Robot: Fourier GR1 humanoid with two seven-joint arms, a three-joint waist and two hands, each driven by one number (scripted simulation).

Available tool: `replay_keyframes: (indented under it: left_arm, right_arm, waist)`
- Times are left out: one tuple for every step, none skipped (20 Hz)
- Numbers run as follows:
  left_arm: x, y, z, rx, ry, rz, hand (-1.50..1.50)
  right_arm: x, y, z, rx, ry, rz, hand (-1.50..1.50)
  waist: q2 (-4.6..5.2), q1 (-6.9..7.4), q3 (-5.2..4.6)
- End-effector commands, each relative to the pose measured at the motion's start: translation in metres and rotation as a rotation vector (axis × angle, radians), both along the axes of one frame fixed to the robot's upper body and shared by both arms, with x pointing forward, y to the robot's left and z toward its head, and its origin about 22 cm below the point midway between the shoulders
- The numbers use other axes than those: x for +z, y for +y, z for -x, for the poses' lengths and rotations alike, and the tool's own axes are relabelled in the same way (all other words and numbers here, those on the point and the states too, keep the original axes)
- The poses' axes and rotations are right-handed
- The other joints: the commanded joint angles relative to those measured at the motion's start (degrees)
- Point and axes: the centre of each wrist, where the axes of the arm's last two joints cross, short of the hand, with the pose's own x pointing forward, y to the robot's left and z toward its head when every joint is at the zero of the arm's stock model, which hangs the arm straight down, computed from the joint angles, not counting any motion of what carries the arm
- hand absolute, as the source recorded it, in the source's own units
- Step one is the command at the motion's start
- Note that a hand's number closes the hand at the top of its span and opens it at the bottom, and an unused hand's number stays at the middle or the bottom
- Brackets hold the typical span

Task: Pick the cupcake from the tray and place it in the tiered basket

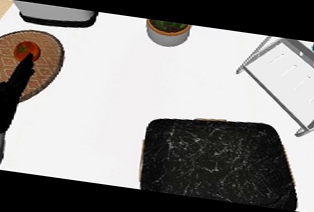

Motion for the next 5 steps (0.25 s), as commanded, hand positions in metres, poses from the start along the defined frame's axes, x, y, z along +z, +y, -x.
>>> replay_keyframes:
  left_arm:
    - [-0.008,-0.007,0.004,0.012,-0.011,0.003,0.0]
    - [-0.004,-0.005,0.004,0.034,0.017,0.005,0.0]
    - [-0.006,-0.011,0.012,0.008,0.007,-0.001,0.0]
    - [-0.004,0.001,0.001,0.04,0.002,-0.005,0.0]
    - [-0.003,-0.001,0.004,0.017,0.002,-0.002,0.0]
  right_arm:
    - [0.002,0.01,0.039,0.029,-0.023,-0.024,-1.5]
    - [0.004,0.003,0.052,0.017,-0.053,-0.014,-1.5]
    - [-0.001,0.007,0.065,0.03,-0.082,-0.015,-1.5]
    - [0.001,0.011,0.075,0.04,-0.084,-0.019,-1.5]
    - [-0.002,0.012,0.091,0.04,-0.112,-0.018,-1.5]
  waist:
    - [-0.14,-0.94,-0.03]
    - [-0.42,-1.66,0.02]
    - [-0.33,-0.92,0.05]
    - [-0.26,-2.12,-0.03]
    - [-0.11,-1.49,0.01]
